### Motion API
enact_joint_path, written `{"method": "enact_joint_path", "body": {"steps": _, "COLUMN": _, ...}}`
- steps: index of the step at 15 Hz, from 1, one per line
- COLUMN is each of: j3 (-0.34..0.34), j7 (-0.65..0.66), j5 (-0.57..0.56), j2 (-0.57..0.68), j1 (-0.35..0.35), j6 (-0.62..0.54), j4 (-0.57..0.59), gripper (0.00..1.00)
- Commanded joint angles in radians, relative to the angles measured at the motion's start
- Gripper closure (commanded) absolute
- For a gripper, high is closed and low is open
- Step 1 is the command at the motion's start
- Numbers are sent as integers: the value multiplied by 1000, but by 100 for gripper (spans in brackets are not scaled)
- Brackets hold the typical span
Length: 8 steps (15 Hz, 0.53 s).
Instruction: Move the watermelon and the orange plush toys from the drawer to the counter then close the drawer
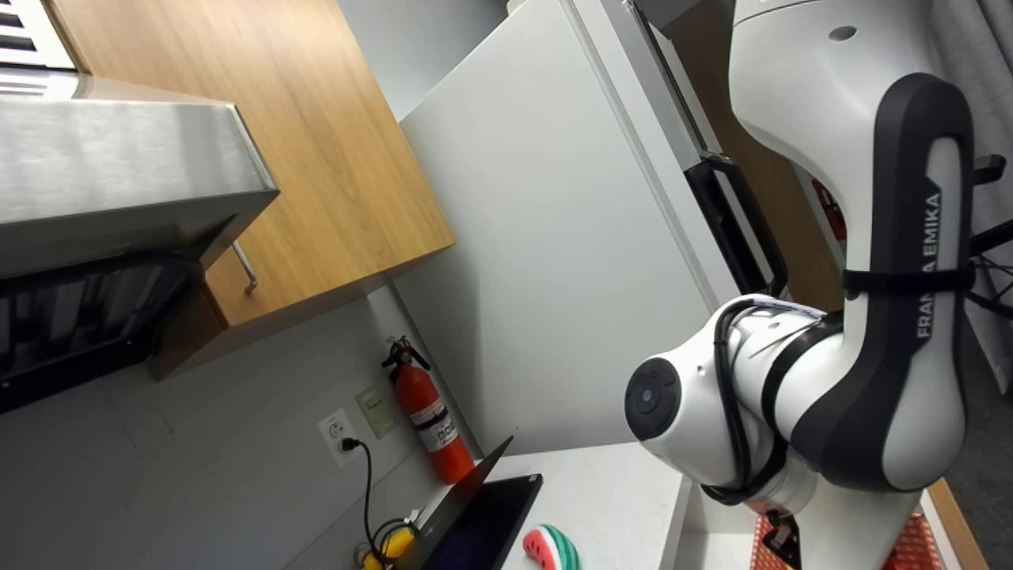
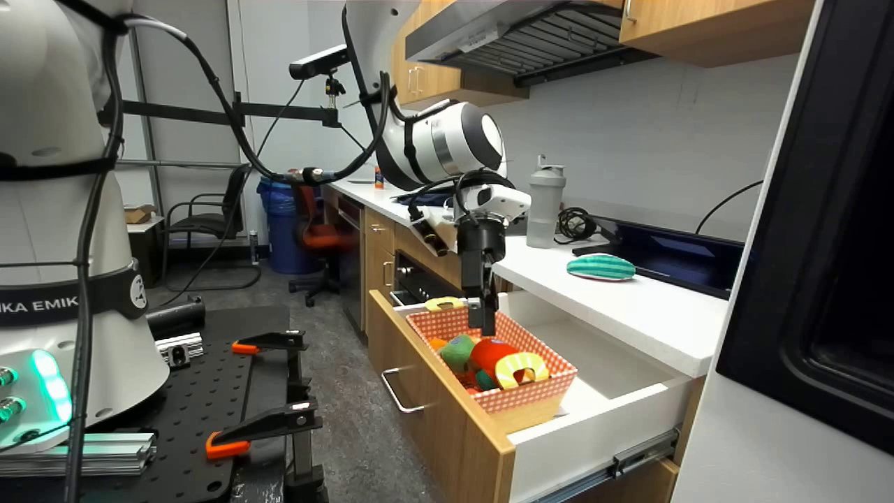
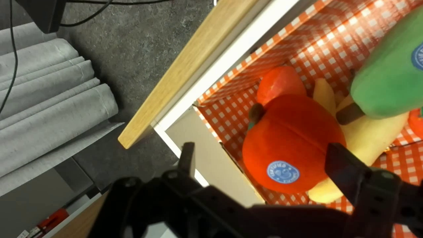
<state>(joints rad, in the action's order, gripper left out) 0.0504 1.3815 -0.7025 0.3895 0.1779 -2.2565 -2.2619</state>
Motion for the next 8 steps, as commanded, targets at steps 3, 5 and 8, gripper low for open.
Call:
{"method": "enact_joint_path", "body": {"steps": 3, "j3": 0, "j7": 59, "j5": 29, "j2": 54, "j1": 2, "j6": 19, "j4": 47, "gripper": 0}}
{"method": "enact_joint_path", "body": {"steps": 5, "j3": 3, "j7": 69, "j5": 27, "j2": 65, "j1": 1, "j6": 20, "j4": 60, "gripper": 0}}
{"method": "enact_joint_path", "body": {"steps": 8, "j3": 5, "j7": 80, "j5": 33, "j2": 80, "j1": -1, "j6": 20, "j4": 73, "gripper": 0}}
